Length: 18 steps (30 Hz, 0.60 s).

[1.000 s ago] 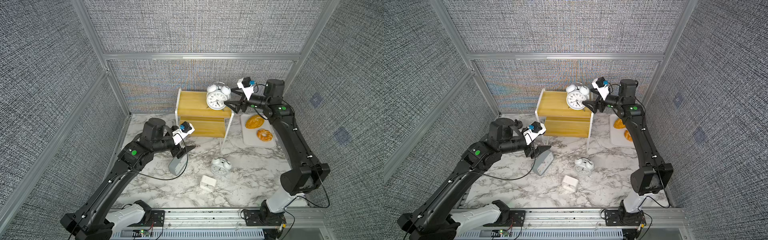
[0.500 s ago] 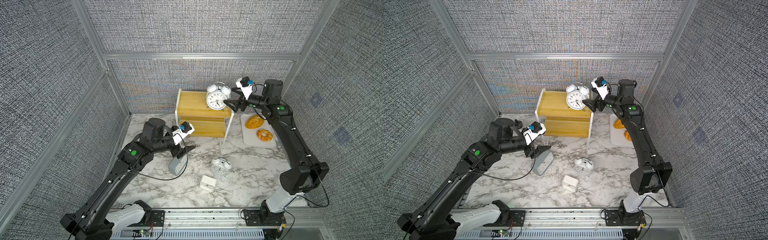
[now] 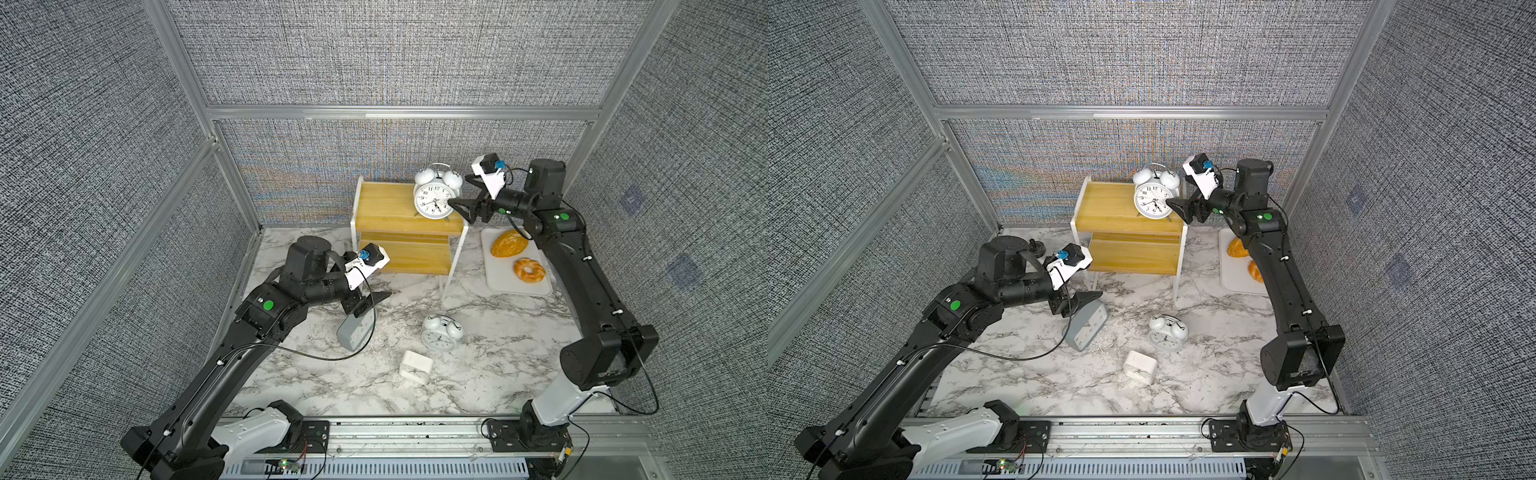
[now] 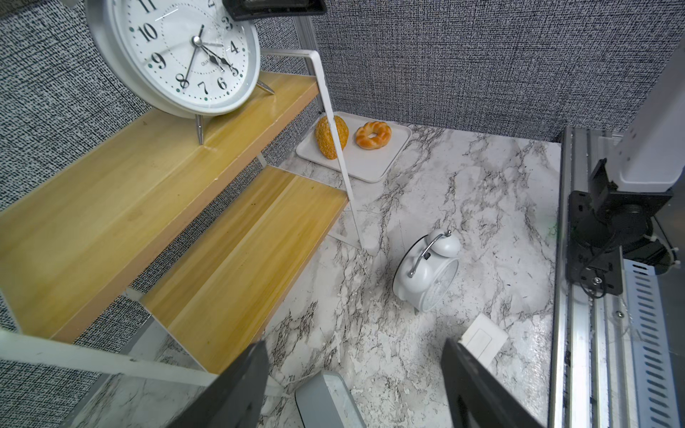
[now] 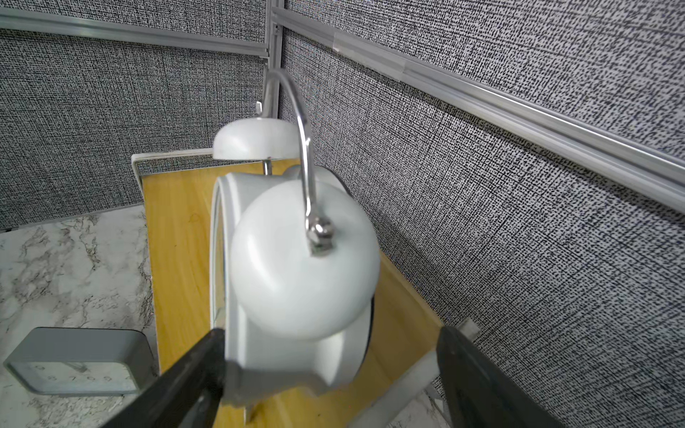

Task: Place the alarm clocks on the shelf by style
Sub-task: Place the alarm on the shelf.

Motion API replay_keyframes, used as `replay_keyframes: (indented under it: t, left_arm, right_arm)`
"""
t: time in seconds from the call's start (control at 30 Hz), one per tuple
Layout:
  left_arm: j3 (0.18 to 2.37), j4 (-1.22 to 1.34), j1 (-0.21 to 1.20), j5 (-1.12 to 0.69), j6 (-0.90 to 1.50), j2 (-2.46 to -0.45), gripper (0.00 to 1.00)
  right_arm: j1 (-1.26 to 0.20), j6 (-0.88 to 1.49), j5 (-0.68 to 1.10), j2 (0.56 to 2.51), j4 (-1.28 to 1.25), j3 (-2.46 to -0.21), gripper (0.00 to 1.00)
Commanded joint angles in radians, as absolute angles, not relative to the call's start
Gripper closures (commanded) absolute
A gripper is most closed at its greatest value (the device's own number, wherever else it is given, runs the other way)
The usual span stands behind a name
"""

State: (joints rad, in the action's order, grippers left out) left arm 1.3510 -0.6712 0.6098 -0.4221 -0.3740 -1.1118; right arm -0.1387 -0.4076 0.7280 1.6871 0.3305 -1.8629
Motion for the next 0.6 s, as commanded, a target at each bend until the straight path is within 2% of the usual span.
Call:
replay_keyframes:
  t: [0.0,0.57]
  left_arm:
    - [1.353,-0.684,0.609,-0.431,-0.382,-1.115,0.21]
    - [1.356,-0.683,0.609,-0.434,-0.38,-1.118,0.21]
  right_arm:
    - [-0.14,-0.426,0.704,1.683,0.353,-1.864,0.09]
    - [-0.135,-0.44,0.686,1.677,0.368,-1.864,0.09]
